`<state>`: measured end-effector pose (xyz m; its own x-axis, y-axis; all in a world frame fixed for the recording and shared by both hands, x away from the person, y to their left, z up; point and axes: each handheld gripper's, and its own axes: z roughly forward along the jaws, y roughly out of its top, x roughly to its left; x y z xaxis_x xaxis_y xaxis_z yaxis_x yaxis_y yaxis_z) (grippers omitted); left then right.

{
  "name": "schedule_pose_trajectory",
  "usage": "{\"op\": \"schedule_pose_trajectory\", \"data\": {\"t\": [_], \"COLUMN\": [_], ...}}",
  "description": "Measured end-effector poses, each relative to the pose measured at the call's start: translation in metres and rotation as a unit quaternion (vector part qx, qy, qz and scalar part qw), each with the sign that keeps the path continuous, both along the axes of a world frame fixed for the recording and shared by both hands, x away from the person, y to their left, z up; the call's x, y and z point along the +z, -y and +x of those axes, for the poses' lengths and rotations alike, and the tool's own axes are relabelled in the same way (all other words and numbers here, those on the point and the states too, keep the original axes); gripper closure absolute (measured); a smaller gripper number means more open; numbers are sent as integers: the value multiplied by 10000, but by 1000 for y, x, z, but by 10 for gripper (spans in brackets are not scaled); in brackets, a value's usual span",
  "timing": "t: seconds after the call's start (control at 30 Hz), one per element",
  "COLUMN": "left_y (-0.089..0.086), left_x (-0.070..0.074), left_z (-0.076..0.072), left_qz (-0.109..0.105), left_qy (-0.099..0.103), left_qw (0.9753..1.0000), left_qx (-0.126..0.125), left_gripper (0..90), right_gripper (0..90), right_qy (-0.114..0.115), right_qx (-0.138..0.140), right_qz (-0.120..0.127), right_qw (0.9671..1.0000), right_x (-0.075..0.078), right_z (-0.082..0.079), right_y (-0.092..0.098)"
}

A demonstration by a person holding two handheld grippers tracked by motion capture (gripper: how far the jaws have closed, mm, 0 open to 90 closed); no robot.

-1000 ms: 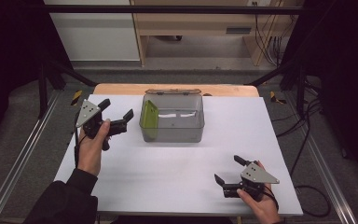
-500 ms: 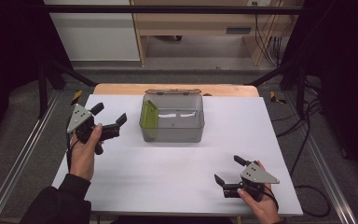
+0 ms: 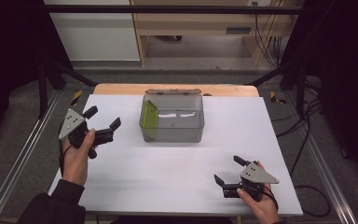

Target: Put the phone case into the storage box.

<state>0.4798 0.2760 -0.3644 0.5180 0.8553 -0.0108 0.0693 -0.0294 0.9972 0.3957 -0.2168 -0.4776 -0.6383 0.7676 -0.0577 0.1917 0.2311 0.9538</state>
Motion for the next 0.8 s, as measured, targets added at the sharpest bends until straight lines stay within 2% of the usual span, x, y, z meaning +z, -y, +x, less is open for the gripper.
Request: {"op": "schedule_pose_trajectory", "data": {"t": [0.5, 0.63, 0.8], "left_y": [-10, -10, -12], "left_x": [-10, -15, -24], "left_z": [-19, -24, -28], "left_qz": [-30, 32, -7], "left_qy": [87, 91, 51], "left_qw": [10000, 10000, 10000], "left_qx": [-10, -3, -13], "left_gripper": [14, 14, 14], "right_gripper": [28, 28, 28], "right_qy": [-5, -5, -12], "right_qx": [27, 29, 32], "right_qz": [8, 10, 14], "right_qw": [10000, 10000, 10000], "right_x": [0, 0, 0], "right_z": [0, 0, 0], "right_y": [0, -1, -1]}}
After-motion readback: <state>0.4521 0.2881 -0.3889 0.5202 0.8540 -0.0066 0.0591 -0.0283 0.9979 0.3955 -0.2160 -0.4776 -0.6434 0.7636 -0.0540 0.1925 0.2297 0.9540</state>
